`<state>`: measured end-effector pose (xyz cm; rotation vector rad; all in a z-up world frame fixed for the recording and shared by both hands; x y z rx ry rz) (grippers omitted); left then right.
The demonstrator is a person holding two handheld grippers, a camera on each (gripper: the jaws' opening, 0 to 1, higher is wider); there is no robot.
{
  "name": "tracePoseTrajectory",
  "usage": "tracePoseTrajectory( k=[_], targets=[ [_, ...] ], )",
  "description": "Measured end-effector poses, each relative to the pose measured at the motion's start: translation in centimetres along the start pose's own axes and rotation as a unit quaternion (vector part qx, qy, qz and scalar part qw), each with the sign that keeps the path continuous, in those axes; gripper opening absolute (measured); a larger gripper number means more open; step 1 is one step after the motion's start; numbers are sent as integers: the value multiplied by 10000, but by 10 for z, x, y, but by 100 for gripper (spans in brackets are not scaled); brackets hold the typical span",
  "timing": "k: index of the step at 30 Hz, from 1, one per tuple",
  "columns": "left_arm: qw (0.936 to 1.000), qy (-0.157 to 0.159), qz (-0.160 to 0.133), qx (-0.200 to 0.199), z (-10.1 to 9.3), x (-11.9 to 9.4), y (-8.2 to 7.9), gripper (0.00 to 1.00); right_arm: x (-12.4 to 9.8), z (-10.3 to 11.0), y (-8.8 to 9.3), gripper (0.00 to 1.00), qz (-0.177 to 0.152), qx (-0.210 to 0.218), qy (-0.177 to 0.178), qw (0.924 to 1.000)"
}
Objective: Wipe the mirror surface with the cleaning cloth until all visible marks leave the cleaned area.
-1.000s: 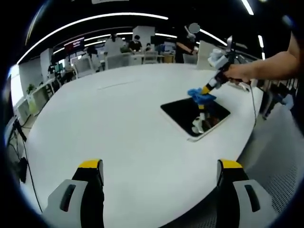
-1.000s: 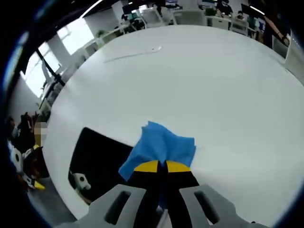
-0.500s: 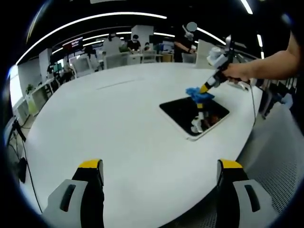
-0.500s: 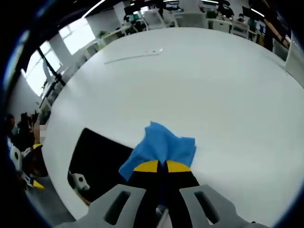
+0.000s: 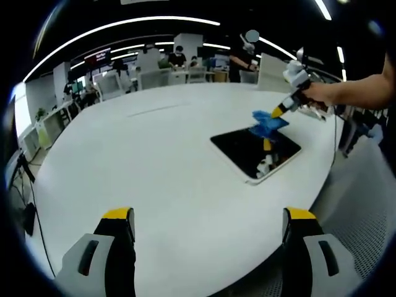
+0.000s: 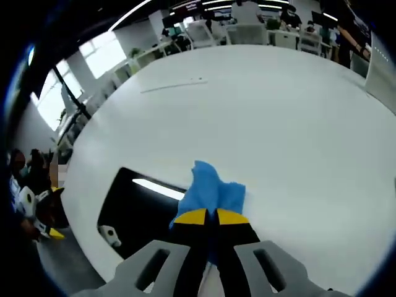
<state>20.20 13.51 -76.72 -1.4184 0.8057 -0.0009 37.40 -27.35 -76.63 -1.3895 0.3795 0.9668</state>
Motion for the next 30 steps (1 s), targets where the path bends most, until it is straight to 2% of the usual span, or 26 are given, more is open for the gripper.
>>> tracePoseTrajectory(
  k=[23, 30],
  targets=[
    [9999, -36, 42, -96, 0, -1, 1, 99, -37, -58, 22, 0, -14, 65, 427, 9991],
    [9999, 24, 92, -84, -1, 0, 2, 99, -29, -65, 32, 0, 46, 51, 469, 9989]
  ],
)
Point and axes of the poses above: the point that each gripper's makers call its tool centre point, and the gripper's own axes: x roughly forward along the fingers, z roughly to its left, y roughly out of its underside, the point moved 9 cm from there along -x, roughly backward along the fingers, and after that the axes turned 7 degrees about -z, right-handed, at the moved point
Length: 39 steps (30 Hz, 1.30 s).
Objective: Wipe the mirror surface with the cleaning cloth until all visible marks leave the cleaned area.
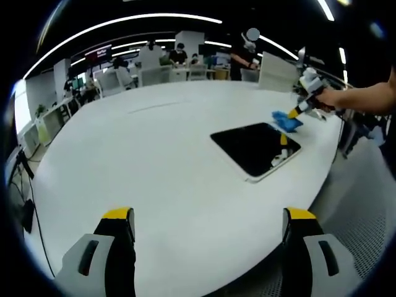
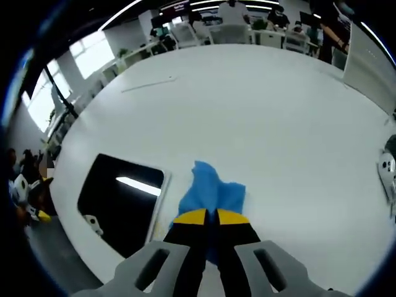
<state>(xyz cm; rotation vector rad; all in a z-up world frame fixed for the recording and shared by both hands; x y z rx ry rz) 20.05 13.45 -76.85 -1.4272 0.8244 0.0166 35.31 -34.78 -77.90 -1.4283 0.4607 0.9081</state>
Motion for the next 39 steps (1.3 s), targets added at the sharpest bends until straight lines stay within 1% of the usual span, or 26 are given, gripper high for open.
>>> tracePoseTrajectory(
  k=[4, 7, 8, 14, 15, 16, 17, 18, 20, 21, 22, 24, 25, 27, 28, 29, 30, 31, 33, 35, 36, 37, 39],
  targets=[
    [10000, -17, -9, -36, 1, 0, 0, 99, 9, -5, 11, 1, 112, -51, 106, 9999],
    [10000, -10, -5, -66, 1, 0, 0, 99, 14, -6, 19, 0, 136, -277, 155, 9994],
    [10000, -1, -12, -83, 1, 0, 0, 99, 15, -6, 20, 0, 55, -342, 119, 9993],
    [9999, 71, 3, -72, 0, 1, 0, 99, 12, -6, 20, 1, 13, -395, 96, 9992],
    [9999, 80, 3, -68, -1, 1, 0, 99, 10, -5, 20, 3, 26, -491, -83, 9988],
    [9999, 81, 2, -59, -1, 1, 0, 99, 9, -5, 20, 8, 28, -450, -122, 9989],
    [10000, 78, 1, -55, -1, 1, 0, 99, 9, -3, 19, 14, 10, -259, -150, 9996],
    [10000, 77, 0, -54, -1, 1, 0, 99, 6, 2, 16, 21, -160, -133, -277, 9994],
    [10000, 69, -21, -67, -1, 1, -1, 99, 1, 6, 10, 35, -514, -379, -404, 9971],
    [9999, 66, -29, -72, 0, 1, -1, 99, -4, 8, 7, 38, -672, -621, -480, 9947],
    [9999, 68, -38, -82, 0, 1, -1, 99, -9, 10, 8, 39, -771, -771, -580, 9923],
    [9999, 96, -90, -109, -1, 1, -2, 99, -15, 10, 15, 41, -712, -786, -570, 9927],
    [9998, 110, -137, -84, -2, 1, -4, 99, -19, 9, 21, 43, -765, -981, -690, 9898],
    [9996, 130, -225, -112, -4, -1, -6, 99, -24, 8, 28, 47, -1080, -1260, -866, 9823],
    [9995, 136, -250, -135, -4, -1, -7, 99, -28, 6, 32, 47, -1167, -1381, -919, 9792],
    [9995, 127, -253, -139, -4, -1, -7, 99, -34, 2, 40, 47, -1179, -1362, -835, 9801],
    [9995, 125, -255, -136, -3, -1, -7, 99, -37, 0, 43, 47, -1218, -1335, -806, 9802],
    [9994, 130, -288, -121, -4, -1, -7, 99, -44, -3, 47, 47, -1400, -1202, -798, 9796],
    [9992, 136, -368, -67, -4, -1, -8, 99, -55, -8, 53, 49, -1632, -1131, -753, 9772],
    [9992, 127, -363, -79, -4, 0, -8, 99, -63, -15, 59, 52, -1800, -1074, -656, 9756],
    [9992, 121, -364, -97, -4, -1, -7, 99, -65, -17, 61, 55, -1887, -963, -648, 9752],
    [9992, 111, -361, -98, -4, -1, -8, 99, -67, -19, 63, 59, -1955, -740, -727, 9752],
    [9992, 113, -357, -98, -4, -1, -8, 99, -69, -19, 67, 81, -2033, -450, -1027, 9727]
  ],
)
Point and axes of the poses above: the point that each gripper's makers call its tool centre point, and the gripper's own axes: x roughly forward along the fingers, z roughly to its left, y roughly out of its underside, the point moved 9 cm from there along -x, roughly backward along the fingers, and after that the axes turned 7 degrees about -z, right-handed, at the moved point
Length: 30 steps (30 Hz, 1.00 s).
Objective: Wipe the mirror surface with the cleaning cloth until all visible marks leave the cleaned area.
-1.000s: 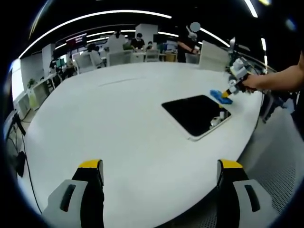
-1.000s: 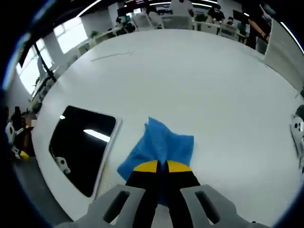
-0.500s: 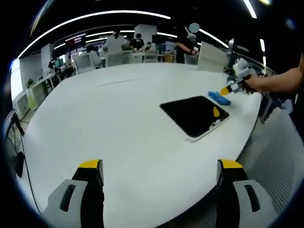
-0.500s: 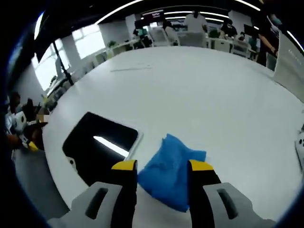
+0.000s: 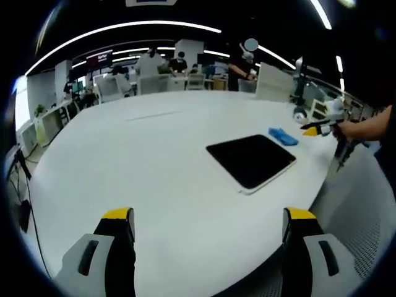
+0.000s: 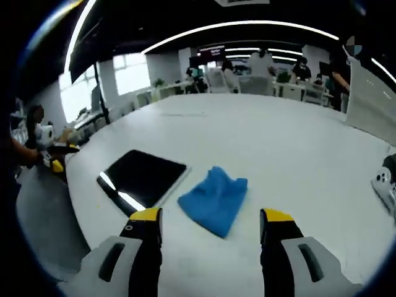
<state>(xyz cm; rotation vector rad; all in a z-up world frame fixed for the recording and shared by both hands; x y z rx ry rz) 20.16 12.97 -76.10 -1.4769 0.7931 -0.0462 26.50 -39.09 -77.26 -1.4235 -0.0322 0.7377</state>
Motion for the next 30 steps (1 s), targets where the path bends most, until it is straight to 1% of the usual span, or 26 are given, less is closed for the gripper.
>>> tracePoseTrajectory(
  k=[1, 2, 3, 4, 5, 8, 11, 13, 16, 20, 22, 23, 25, 27, 30],
  targets=[
    [10000, -1, 13, 7, 0, 0, 0, 99, -2, 1, 5, 94, -8, 223, -170, 9996],
    [10000, -2, 21, 3, 0, 0, 0, 99, -3, 1, 8, 98, -15, 211, -178, 9996],
    [10000, 2, 24, -1, 0, 0, 0, 99, -7, 0, 13, 97, 122, 53, -167, 9998],
    [10000, -5, 6, -23, 0, -1, 0, 99, -9, -1, 16, 100, 159, -65, -144, 9997],
    [10000, -18, -5, -38, 0, -1, 0, 99, -12, 0, 17, 100, 126, -139, -137, 9997],
    [10000, -59, -29, -50, 1, -2, 0, 99, -20, -3, 23, 100, 80, -156, -100, 9998],
    [10000, -64, -20, -21, 0, -2, 0, 99, -27, -6, 24, 100, 9, -155, -24, 9999],
    [9998, -49, 144, 162, 0, -2, 3, 99, -29, -8, 24, 100, -11, -178, -9, 9998],
    [9999, 14, 67, 126, -1, -1, 2, 99, -31, -10, 25, 100, 61, -165, 61, 9998],
    [10000, -35, 33, -57, 0, -2, 1, 99, -33, -12, 24, 100, 33, -214, 131, 9997],
    [9997, 7, 58, -218, -1, -2, 1, 99, -34, -12, 23, 100, -46, -300, 187, 9994],
    [9997, 16, 61, -216, -1, -2, 1, 99, -35, -10, 23, 100, -86, -317, 170, 9993],
    [10000, 27, 14, -84, -3, -2, 0, 99, -35, -8, 25, 100, -85, -271, 140, 9995],
    [10000, 42, -17, -60, -4, -2, -1, 99, -35, -5, 30, 100, 25, -260, 121, 9996],
    [10000, -44, -88, -7, -1, -3, -3, 99, -35, -2, 31, 100, 14, -210, 90, 9997]
  ],
)
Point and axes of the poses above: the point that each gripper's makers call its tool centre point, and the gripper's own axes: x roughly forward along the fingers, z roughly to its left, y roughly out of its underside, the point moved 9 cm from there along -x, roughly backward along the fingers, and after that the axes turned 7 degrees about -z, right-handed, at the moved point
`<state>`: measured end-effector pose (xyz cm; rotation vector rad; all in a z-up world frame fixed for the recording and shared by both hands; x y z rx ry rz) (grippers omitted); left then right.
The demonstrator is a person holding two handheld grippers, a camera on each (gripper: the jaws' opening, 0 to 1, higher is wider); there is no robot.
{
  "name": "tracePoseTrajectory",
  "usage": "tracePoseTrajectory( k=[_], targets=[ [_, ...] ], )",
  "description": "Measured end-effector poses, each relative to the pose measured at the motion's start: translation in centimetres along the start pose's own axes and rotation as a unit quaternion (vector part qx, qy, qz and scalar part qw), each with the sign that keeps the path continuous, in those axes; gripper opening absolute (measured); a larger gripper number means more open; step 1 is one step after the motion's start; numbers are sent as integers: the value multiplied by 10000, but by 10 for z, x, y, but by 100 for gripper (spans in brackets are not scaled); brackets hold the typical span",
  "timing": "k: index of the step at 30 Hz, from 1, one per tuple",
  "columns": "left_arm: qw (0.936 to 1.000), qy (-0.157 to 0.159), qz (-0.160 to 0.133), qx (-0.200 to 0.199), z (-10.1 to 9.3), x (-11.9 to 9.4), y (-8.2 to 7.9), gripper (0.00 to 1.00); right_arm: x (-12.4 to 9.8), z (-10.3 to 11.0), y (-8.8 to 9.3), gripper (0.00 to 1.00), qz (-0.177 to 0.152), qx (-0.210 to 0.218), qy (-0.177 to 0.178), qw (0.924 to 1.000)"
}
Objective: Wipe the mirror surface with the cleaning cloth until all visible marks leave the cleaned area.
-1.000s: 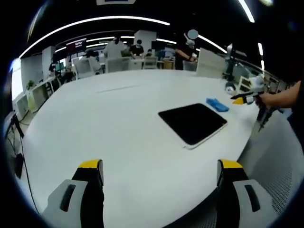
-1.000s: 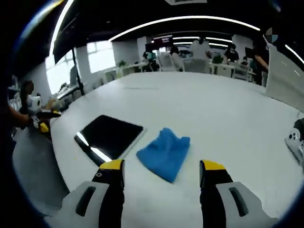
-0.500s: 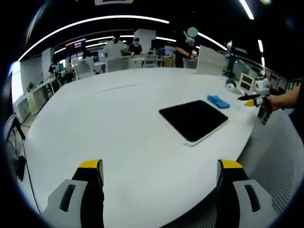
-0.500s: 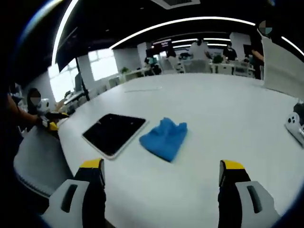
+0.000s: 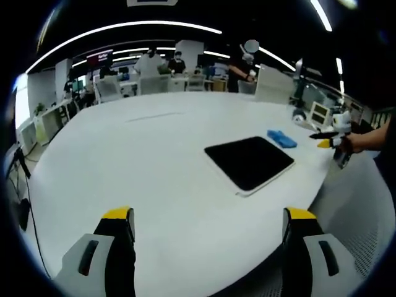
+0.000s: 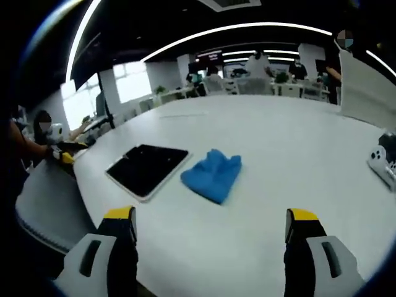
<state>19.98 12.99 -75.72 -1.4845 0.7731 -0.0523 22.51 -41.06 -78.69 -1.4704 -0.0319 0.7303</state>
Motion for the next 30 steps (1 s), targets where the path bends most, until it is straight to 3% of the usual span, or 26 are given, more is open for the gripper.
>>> tracePoseTrajectory(
  k=[7, 11, 14, 17, 20, 27, 30],
  targets=[
    [9996, 43, -248, -105, 0, -1, -3, 100, 0, 0, -4, 100, 13, -125, 39, 9999],
    [9991, 115, -375, 157, -4, 0, -6, 100, -1, 0, -6, 100, -42, -132, 19, 9999],
    [9992, 100, -368, 122, -3, 0, -5, 100, -2, 0, -5, 100, -17, -148, 48, 9999],
    [9972, -13, -686, 306, 0, -1, -11, 100, -3, 0, -6, 100, -25, -152, 67, 9999],
    [9983, 24, -460, 364, -2, 1, -9, 100, -5, 1, -7, 100, -3, -163, 31, 9999],
    [9979, -188, -626, -38, 7, -5, -11, 100, -6, -1, -10, 100, -20, -158, 54, 9999],
    [9978, -237, -610, 84, 6, -5, -11, 100, -7, -1, -10, 100, 2, -147, 66, 9999]
  ],
)
Point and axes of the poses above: the point that each gripper's makers call its tool centre point, and the gripper's own axes: x roughly forward along the fingers, z roughly to its left, y roughly out of its underside, the point moved 9 cm from there along -x, roughly backward along the fingers, and after that the axes turned 7 degrees about -z, right-handed, at the moved point
